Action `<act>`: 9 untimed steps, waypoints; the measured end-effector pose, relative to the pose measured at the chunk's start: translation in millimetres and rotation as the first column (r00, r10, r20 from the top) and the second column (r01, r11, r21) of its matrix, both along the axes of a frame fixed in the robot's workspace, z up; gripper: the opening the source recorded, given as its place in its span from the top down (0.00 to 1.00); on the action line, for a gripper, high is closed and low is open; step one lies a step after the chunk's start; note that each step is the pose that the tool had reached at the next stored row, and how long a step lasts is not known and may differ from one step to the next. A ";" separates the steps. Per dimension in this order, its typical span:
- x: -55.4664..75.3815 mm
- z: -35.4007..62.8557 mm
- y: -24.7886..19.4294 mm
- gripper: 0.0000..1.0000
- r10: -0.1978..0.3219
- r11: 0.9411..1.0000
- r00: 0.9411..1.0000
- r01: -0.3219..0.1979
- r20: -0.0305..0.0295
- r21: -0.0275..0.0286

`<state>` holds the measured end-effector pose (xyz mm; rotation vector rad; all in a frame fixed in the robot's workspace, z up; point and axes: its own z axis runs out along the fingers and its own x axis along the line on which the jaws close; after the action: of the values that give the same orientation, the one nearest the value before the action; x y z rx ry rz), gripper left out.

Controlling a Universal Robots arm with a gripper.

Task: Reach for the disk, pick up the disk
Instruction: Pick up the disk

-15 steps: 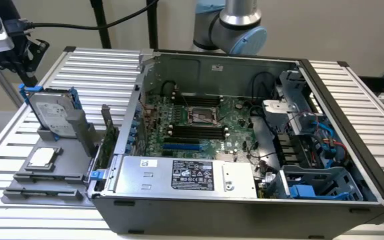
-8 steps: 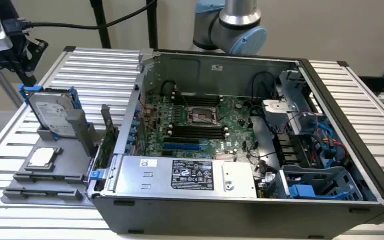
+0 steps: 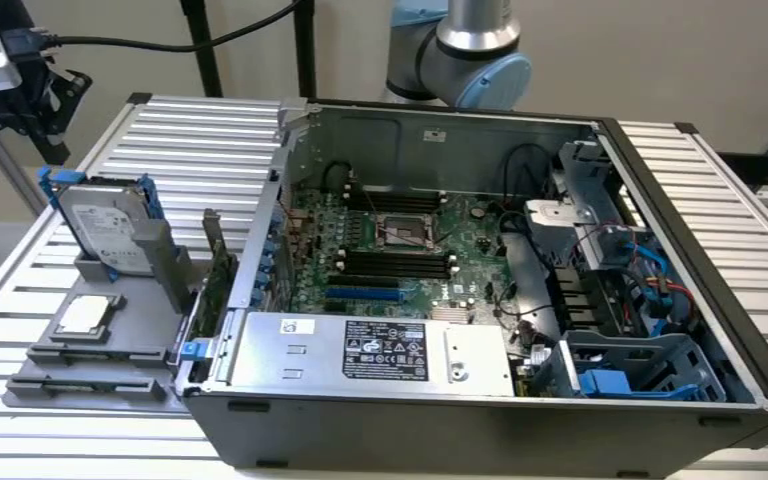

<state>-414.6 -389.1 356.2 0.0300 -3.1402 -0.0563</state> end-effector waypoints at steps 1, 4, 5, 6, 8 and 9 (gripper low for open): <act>-0.4 0.0 1.4 0.89 0.000 1.000 1.000 0.000 0.000 -0.001; -1.5 0.0 4.3 0.89 0.000 1.000 1.000 0.000 0.000 -0.002; -1.5 -0.1 4.3 0.89 0.000 1.000 1.000 0.000 0.000 -0.003; -1.5 0.0 4.2 0.89 0.000 1.000 1.000 0.000 0.000 -0.003; -1.6 0.0 4.3 0.89 0.000 1.000 1.000 0.000 0.000 -0.003; -1.6 0.0 4.3 0.89 0.000 1.000 1.000 0.000 0.000 -0.003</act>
<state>-416.2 -384.8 356.2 0.0300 -3.1402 -0.0522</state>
